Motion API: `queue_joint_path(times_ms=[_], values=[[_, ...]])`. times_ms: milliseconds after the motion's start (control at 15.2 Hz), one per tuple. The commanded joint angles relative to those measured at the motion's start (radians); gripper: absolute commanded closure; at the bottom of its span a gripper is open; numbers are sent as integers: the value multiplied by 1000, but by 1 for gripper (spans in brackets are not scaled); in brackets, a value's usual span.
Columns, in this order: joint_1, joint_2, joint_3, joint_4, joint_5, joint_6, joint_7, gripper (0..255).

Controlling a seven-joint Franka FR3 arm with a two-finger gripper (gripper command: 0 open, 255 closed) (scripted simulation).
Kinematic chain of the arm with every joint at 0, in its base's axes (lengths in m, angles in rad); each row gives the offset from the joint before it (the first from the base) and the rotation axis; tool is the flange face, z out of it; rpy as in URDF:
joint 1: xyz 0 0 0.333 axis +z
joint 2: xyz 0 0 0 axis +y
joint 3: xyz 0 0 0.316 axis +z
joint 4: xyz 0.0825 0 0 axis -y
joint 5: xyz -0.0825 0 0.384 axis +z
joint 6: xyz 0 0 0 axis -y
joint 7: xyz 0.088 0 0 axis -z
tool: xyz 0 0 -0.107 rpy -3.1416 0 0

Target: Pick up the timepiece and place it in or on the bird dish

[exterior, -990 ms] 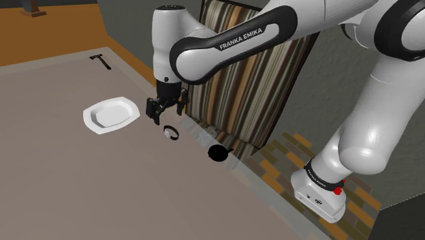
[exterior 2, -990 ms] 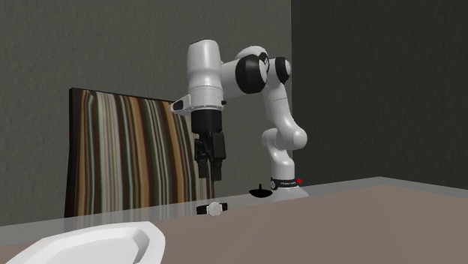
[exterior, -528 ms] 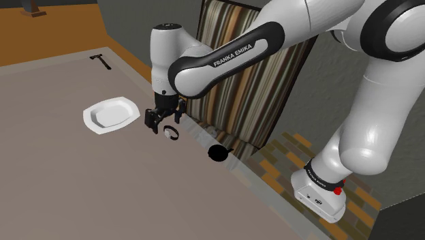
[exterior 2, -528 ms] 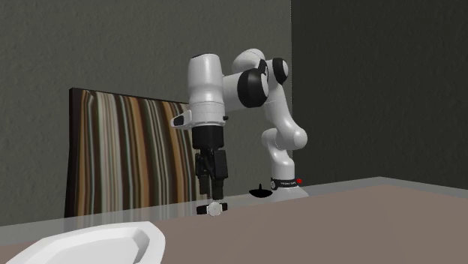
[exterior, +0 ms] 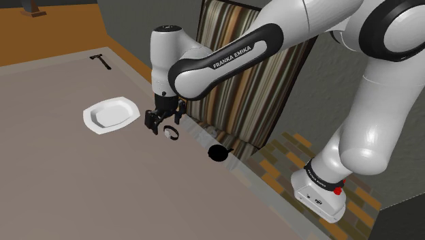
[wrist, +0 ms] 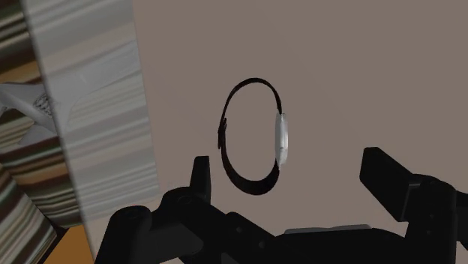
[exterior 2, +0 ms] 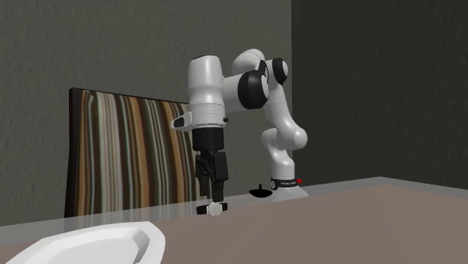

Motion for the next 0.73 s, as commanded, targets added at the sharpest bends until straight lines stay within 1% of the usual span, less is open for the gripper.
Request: queue_joint_path(times_ms=[0, 594, 660], values=[[0, 0, 0, 0, 0, 0, 0, 255], [0, 0, 0, 0, 0, 0, 0, 255], [-1, -7, 2, 5, 4, -11, -2, 255]])
